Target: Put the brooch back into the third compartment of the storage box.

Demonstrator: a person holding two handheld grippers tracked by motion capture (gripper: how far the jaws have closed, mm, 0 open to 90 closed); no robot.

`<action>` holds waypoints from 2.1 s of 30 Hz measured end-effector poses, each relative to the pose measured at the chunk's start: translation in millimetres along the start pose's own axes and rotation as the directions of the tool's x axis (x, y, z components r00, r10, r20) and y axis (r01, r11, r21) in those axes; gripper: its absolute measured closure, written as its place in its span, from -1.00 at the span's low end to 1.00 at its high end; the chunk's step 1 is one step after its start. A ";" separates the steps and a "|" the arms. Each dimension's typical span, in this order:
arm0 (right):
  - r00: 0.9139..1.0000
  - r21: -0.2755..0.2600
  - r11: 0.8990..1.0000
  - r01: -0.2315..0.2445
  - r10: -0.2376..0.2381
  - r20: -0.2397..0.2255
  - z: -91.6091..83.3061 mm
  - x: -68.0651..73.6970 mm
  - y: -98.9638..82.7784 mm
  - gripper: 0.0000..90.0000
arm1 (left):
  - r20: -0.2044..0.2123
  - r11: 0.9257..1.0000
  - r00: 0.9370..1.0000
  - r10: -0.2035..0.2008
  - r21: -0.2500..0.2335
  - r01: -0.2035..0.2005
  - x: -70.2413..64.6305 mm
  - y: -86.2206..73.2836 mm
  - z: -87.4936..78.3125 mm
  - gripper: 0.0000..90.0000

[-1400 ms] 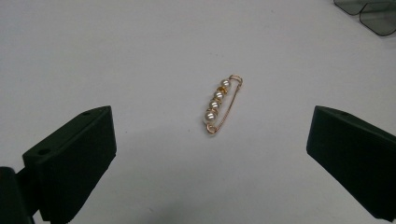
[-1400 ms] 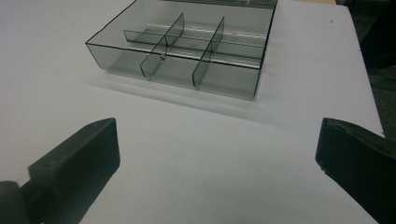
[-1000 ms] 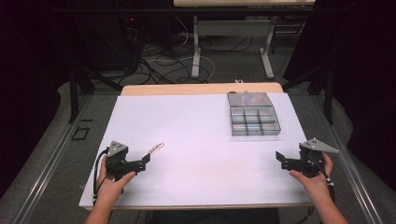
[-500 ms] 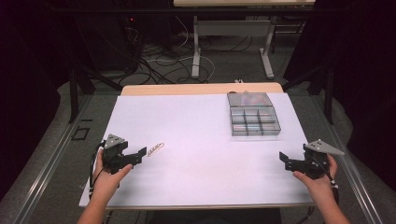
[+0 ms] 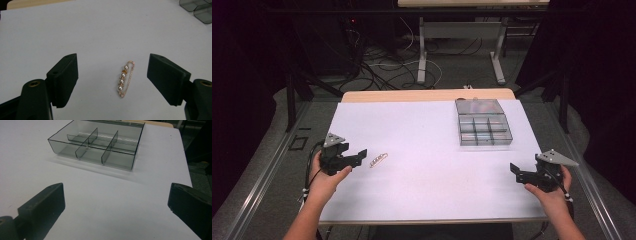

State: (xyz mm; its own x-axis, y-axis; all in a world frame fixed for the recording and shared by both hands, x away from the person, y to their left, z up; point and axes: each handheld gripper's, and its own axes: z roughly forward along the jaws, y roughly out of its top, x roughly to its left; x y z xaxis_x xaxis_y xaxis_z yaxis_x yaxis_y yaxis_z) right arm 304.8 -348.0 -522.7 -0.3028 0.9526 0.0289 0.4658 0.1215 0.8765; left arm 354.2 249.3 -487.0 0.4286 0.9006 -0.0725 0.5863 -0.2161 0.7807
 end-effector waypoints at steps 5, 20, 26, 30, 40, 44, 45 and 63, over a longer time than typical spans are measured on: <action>1.000 0.003 1.000 0.006 -0.006 -0.009 -0.5 -1.7 0.0 -0.97 | 0.003 1.000 1.000 0.019 0.017 -0.019 0.7 7.7 5.3 -0.38; 1.000 0.006 1.000 0.017 -0.017 -0.008 0.1 -3.6 -0.1 -0.94 | -0.021 0.992 0.995 0.095 0.090 -0.093 -2.3 21.9 22.4 -0.32; 1.000 0.007 1.000 0.016 -0.016 -0.008 0.4 -3.8 -0.2 -0.92 | -0.025 0.980 0.990 0.138 0.149 -0.133 -2.0 25.5 31.5 -0.20; 1.000 0.011 1.000 0.017 -0.017 -0.003 0.5 -3.8 -0.5 -0.91 | -0.016 0.975 0.990 0.140 0.174 -0.136 -2.7 26.4 35.8 -0.13; 1.000 0.011 1.000 0.000 0.000 0.000 1.4 -4.3 -1.9 -0.90 | 0.009 0.959 0.986 0.168 0.231 -0.165 -9.7 26.8 47.9 -0.01; 1.000 0.022 1.000 0.001 -0.001 -0.002 0.7 -4.6 -1.9 -0.89 | 0.025 0.946 0.981 0.192 0.263 -0.192 -11.4 28.7 52.0 0.00; 1.000 0.018 1.000 0.000 0.000 0.001 1.0 -4.5 -2.0 -0.89 | 0.027 0.945 0.981 0.192 0.266 -0.193 -11.7 28.9 53.2 0.00; 1.000 0.016 1.000 0.011 -0.011 -0.002 2.8 -5.3 -3.1 -0.87 | 0.090 0.913 0.981 0.171 0.360 -0.193 -11.6 25.4 69.3 0.17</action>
State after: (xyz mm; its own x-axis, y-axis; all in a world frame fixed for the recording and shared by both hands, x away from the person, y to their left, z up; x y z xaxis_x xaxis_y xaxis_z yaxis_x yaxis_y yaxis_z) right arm 307.3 -352.7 -526.9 -0.3095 0.9507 0.0205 0.4754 0.1361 0.8692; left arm 411.8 207.3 -509.4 0.5828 0.8126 0.0069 0.7002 -0.5065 0.5031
